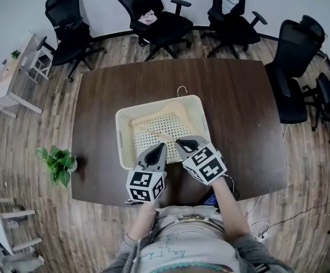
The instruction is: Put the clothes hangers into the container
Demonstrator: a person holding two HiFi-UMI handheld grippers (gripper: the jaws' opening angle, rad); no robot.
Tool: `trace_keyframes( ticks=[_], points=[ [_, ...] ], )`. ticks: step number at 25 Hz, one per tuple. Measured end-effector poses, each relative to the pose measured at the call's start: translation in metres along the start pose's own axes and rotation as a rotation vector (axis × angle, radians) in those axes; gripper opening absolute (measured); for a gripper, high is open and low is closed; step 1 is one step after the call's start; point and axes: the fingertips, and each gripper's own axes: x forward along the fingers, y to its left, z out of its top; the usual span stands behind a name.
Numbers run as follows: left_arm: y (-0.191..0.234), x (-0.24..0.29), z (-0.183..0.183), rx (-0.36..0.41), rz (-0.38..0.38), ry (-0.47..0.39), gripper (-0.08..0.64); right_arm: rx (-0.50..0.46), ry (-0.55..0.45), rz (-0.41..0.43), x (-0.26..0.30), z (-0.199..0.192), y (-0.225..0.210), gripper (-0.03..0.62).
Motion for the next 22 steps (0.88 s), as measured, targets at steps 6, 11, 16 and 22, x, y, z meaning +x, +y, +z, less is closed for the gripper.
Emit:
trace_keyframes(
  ticks=[6, 11, 16, 22],
  points=[
    [-0.004, -0.004, 0.012, 0.010, -0.009, -0.022, 0.011, 0.026, -0.056, 0.035, -0.009, 0.012, 0.006, 0.021],
    [-0.010, -0.007, 0.017, 0.014, -0.018, -0.040, 0.011, 0.054, -0.100, 0.056, -0.015, 0.017, 0.011, 0.021],
    [-0.016, -0.012, 0.029, 0.017, -0.024, -0.073, 0.011, 0.078, -0.169, 0.071, -0.023, 0.030, 0.016, 0.021],
    [-0.019, -0.020, 0.056, 0.028, -0.018, -0.146, 0.011, 0.057, -0.278, 0.027, -0.039, 0.055, 0.013, 0.021]
  ],
)
